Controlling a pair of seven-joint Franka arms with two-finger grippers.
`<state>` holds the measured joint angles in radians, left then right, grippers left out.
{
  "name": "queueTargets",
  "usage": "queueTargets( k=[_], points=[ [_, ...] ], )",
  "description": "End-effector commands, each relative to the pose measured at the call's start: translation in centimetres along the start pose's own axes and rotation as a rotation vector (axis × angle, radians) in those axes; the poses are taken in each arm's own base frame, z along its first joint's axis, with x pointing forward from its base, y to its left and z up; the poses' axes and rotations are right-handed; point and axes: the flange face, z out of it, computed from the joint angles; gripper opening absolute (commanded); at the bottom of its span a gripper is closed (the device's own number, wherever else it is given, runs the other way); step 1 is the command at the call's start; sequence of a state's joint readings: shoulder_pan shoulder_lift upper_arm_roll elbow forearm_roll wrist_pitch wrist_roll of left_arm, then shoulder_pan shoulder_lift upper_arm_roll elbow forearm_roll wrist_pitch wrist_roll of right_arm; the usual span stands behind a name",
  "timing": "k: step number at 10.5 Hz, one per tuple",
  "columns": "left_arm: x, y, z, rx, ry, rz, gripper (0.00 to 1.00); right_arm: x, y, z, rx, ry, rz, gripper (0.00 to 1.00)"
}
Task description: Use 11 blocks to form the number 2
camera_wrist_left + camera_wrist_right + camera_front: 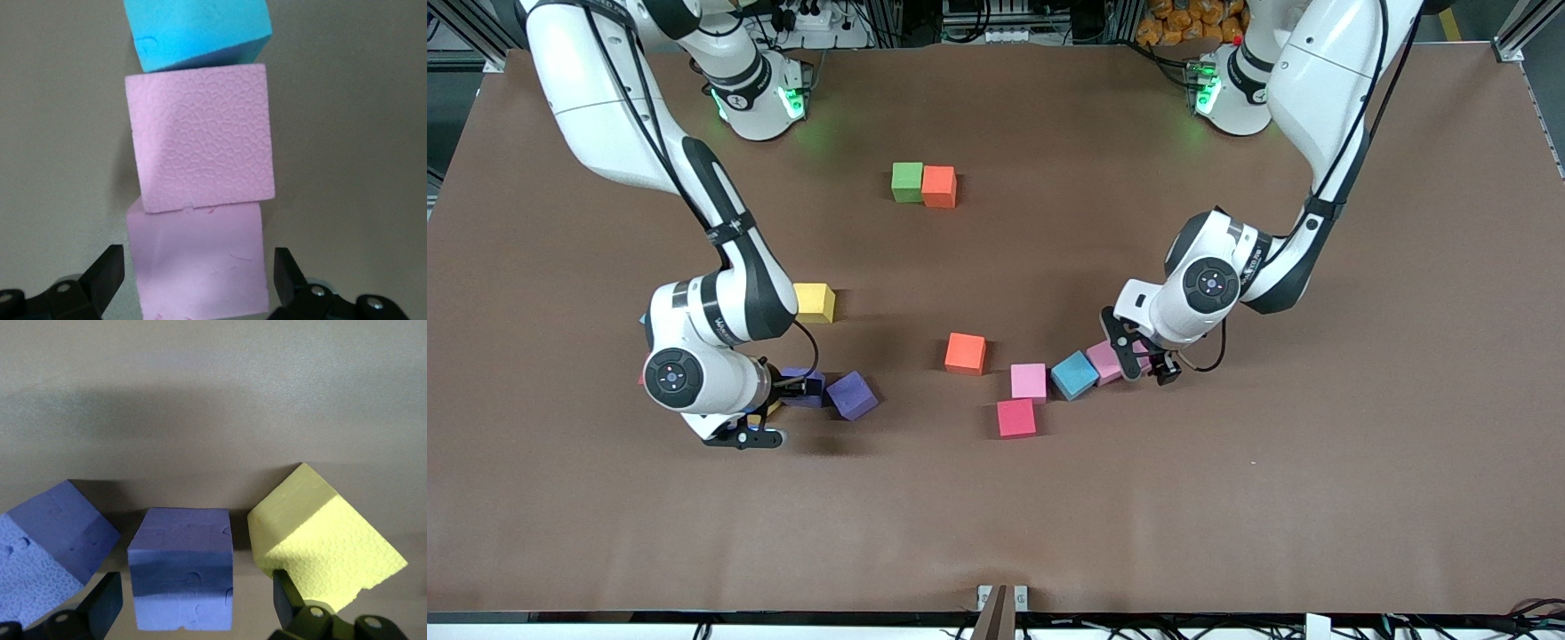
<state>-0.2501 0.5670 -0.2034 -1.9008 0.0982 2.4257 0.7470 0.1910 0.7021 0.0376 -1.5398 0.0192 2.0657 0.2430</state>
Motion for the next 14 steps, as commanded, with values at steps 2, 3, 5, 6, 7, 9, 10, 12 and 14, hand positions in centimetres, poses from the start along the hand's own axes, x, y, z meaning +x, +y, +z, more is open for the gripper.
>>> queueTargets(
  k=[2, 3, 5, 6, 7, 9, 10, 12, 14],
  points=[
    [0.0, 0.3, -0.2, 0.024, -0.004, 0.006, 0.94, -0.6, -0.9, -0.4, -0.003, -0.013, -0.009, 1.00],
    [-0.1, 0.2, -0.2, 0.025, -0.005, 0.009, 0.84, -0.8, -0.8, -1.0, -0.005, -0.018, -0.009, 1.00],
    [0.1, 0.3, -0.1, 0.023, -0.005, 0.021, 0.45, -1.1, -0.8, -1.3, -0.010, -0.036, -0.011, 1.00],
    [0.1, 0.3, -0.1, 0.023, -0.006, 0.019, 0.27, -1.1, -0.8, -1.3, -0.010, -0.036, -0.012, 1.00],
    [0.1, 0.3, -0.2, 0.024, -0.006, 0.021, 0.15, -1.1, -0.8, -1.3, -0.009, -0.035, -0.012, 1.00],
    [-0.6, -0.2, -2.0, 0.027, -0.017, 0.027, 0.05, -1.3, -0.7, -0.6, -0.012, -0.047, -0.012, 1.00],
    [-0.8, 0.0, -3.6, 0.010, -0.047, 0.052, 0.00, -1.6, -0.6, -0.1, -0.014, -0.054, -0.012, 1.00],
    [-2.1, 0.5, -7.7, -0.022, -0.114, 0.084, 0.00, -1.9, -0.6, 0.4, -0.015, -0.065, -0.012, 1.00],
    [-2.7, 1.5, -10.8, -0.056, -0.153, 0.169, 0.00, -2.1, -0.6, 1.2, -0.017, -0.066, -0.013, 1.00]
  ],
)
